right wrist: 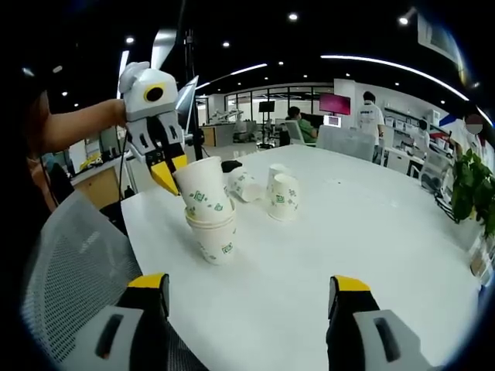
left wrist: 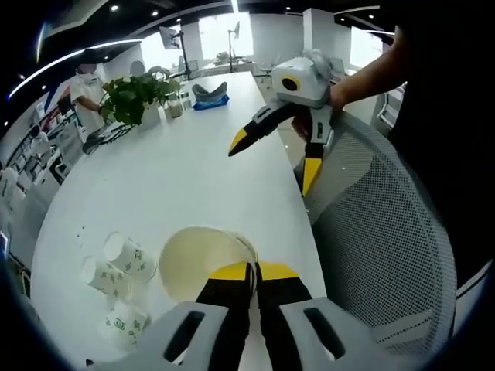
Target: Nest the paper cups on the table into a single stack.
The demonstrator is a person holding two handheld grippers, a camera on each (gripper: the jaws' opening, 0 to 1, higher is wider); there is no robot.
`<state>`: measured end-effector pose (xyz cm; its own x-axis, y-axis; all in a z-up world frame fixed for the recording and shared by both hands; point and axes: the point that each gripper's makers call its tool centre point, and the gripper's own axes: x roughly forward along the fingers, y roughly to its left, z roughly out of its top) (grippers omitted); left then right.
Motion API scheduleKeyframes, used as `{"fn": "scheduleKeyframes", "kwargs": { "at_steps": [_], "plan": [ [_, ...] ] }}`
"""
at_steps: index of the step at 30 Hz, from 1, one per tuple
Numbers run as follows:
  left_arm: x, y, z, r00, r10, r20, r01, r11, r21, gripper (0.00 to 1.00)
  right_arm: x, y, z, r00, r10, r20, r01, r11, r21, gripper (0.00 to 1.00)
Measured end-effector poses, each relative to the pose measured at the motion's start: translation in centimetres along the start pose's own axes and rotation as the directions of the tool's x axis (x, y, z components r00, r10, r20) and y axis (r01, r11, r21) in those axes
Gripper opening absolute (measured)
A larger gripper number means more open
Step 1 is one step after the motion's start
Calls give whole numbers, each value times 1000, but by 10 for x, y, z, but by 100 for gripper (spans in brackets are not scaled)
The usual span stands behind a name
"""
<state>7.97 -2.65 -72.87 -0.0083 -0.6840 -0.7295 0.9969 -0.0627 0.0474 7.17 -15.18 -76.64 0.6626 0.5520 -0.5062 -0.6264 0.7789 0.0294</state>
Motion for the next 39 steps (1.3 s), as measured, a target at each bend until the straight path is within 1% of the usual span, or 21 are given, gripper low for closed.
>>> {"fn": "scheduleKeyframes", "kwargs": {
  "at_steps": [4,7,17,21,25,28,32,39],
  "plan": [
    [-1,2,-1,1000,-8,-19,9,1000,21,0,0,0,0,1000,-3,0,3,1000,-2,85],
    [0,-1,-1,999,-20,-33,21,999,30,0,0,-1,0,1000,-5,0,5,1000,-2,85],
    [6,1,-4,997,-45,-66,48,998,38,0,0,-1,0,1000,-7,1,7,1000,0,85],
    [9,-1,-4,995,-60,-78,63,997,45,1,0,-1,1,1000,-9,1,9,1000,1,85],
    [15,-1,-7,993,-76,-91,81,995,52,1,0,-2,1,1000,-12,0,12,1000,3,85],
    [18,-2,-10,990,-88,-113,95,993,63,0,-1,-2,1,1000,-14,1,14,1000,3,85],
    [25,-1,-17,985,-102,-136,112,992,64,0,-1,-2,1,1000,-18,1,18,1000,4,85],
    [27,-3,-13,985,-120,-125,128,990,59,0,-1,-4,0,1000,-22,-1,22,1000,5,85]
  ]
}}
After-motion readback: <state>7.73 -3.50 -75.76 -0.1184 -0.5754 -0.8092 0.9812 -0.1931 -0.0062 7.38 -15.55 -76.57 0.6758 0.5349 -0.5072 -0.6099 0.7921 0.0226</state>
